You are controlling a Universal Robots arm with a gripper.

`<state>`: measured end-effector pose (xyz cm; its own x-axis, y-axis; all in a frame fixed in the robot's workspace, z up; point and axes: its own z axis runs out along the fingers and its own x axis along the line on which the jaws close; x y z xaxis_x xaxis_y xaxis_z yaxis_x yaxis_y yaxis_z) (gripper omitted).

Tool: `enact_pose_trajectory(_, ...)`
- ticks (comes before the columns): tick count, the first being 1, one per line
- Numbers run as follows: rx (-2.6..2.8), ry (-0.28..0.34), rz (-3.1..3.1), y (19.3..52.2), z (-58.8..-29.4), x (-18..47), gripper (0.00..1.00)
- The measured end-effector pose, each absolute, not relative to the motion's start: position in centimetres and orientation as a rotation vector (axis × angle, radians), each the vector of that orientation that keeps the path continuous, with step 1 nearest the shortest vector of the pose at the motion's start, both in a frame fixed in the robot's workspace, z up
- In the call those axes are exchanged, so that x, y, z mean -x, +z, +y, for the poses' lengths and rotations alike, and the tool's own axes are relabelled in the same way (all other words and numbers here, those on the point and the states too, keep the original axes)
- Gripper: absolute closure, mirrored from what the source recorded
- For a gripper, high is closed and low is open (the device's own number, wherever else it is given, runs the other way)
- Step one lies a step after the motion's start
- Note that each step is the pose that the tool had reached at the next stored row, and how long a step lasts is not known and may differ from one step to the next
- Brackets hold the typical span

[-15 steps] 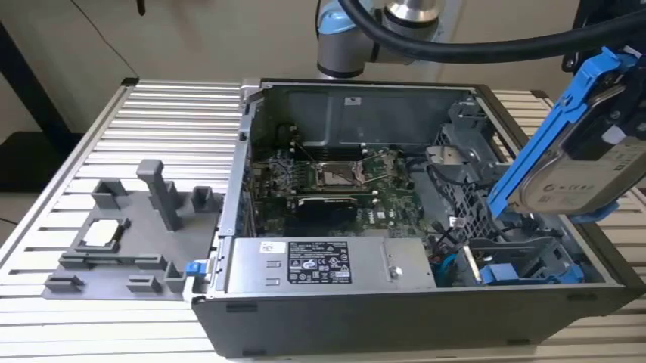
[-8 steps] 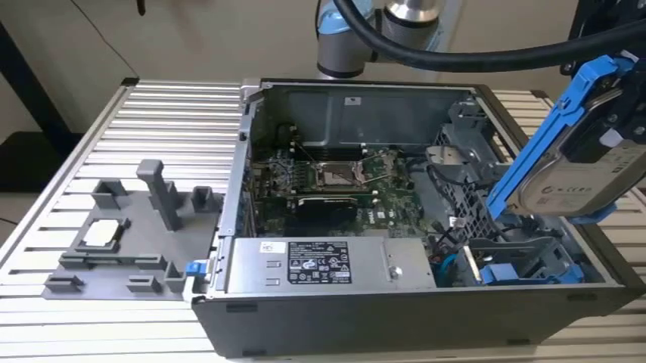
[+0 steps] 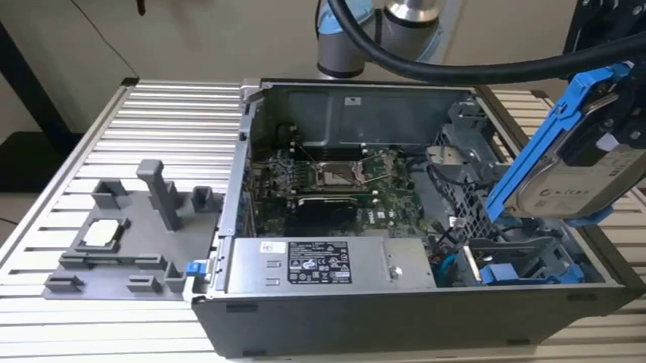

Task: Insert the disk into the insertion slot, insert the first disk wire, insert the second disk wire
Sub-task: 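Insert the disk into the insertion slot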

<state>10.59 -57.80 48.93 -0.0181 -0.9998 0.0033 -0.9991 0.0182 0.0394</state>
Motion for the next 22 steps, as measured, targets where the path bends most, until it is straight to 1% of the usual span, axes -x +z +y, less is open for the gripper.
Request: enact_pose_trajectory(22,-2.18,-0.04,-2.22,46.2,-57.8,-10.6,0.67)
